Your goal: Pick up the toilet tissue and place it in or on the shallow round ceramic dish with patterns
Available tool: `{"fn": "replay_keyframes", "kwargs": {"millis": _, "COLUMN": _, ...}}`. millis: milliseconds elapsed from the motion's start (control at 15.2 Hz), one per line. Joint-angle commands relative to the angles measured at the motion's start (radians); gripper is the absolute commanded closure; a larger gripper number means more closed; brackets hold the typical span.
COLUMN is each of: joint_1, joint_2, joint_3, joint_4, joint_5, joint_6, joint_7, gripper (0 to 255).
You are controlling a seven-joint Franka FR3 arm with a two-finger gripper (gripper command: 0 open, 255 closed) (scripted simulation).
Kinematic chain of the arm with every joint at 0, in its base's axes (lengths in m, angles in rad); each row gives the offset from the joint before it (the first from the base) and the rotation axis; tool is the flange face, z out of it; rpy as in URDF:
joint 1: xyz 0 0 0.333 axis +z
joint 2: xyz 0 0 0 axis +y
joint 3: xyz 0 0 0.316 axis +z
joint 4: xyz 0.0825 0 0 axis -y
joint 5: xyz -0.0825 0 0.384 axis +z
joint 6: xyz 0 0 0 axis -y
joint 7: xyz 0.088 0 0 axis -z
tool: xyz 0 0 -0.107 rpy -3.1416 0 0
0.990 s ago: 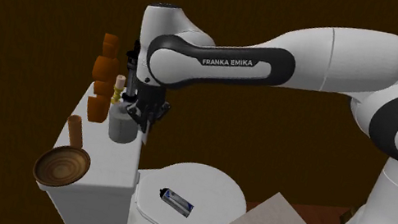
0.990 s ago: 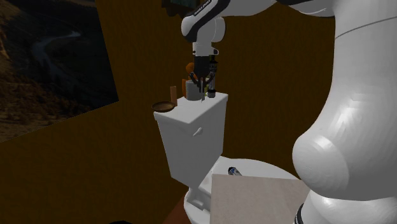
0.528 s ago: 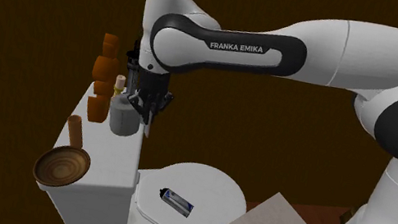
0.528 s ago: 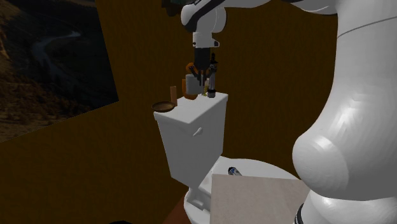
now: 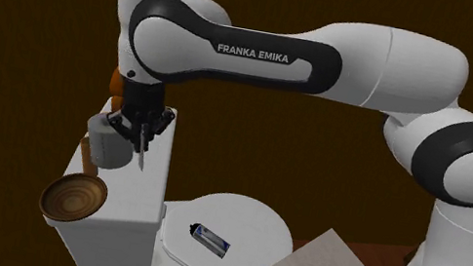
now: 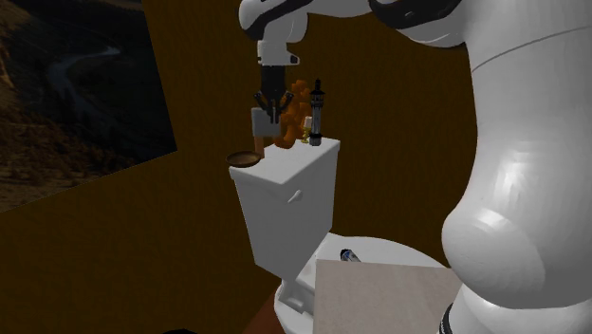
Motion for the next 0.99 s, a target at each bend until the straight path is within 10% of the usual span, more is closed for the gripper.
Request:
{"fn": "replay_keyframes", "kwargs": {"millis": 0, "joint_1": 0.046, "joint_2": 0.052, "joint_3": 0.006, "joint_4": 0.086, "joint_5": -0.016, "joint_6": -0.035, "joint_7": 0.042, "gripper": 255}}
{"fn": "replay_keyframes", "kwargs": {"millis": 330, "joint_1": 0.194, "joint_2": 0.258, "joint_3": 0.003, "joint_4": 0.447, "joint_5": -0.068, "joint_6": -0.187, "joint_7": 0.123, "gripper": 255}}
{"fn": "replay_keyframes", "kwargs": {"millis": 924, "joint_1": 0.162, "joint_2": 0.220, "joint_3": 0.005, "joint_4": 0.256, "joint_5": -0.060, "joint_6": -0.037, "joint_7": 0.128, "gripper": 255}}
